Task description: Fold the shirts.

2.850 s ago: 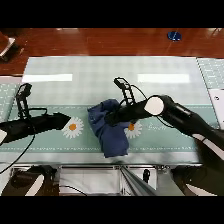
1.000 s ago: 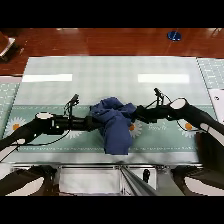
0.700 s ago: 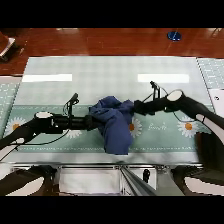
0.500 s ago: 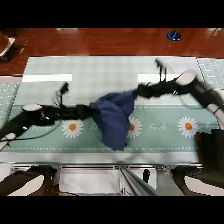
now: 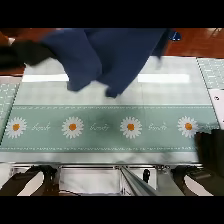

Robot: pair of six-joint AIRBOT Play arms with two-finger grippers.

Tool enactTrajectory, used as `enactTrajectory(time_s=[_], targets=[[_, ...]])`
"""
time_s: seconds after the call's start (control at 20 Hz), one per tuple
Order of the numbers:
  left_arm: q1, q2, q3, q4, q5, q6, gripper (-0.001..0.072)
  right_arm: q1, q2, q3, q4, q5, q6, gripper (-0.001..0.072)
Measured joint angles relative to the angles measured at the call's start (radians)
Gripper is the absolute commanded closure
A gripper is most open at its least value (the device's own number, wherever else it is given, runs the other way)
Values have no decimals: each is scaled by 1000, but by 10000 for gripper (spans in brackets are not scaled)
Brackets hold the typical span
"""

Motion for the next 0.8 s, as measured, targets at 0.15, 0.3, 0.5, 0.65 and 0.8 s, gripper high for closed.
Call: enactTrajectory(time_s=[0.15, 0.3, 0.5, 0.65, 0.8], targets=[[6, 87, 204, 217, -13, -94, 690, -1, 146, 51, -116, 39, 24, 692], [7, 183, 298, 374, -18, -145, 690, -2, 268, 71, -208, 72, 42, 692], [-21, 257, 286, 372, -80, -169, 690, -2, 346, 69, -239, 190, 63, 692], [-66, 275, 171, 351, -119, -179, 690, -2, 364, 7, -246, 265, 80, 692], [-113, 280, -29, 339, -121, -179, 690, -2, 370, -143, -236, 303, 102, 692]])
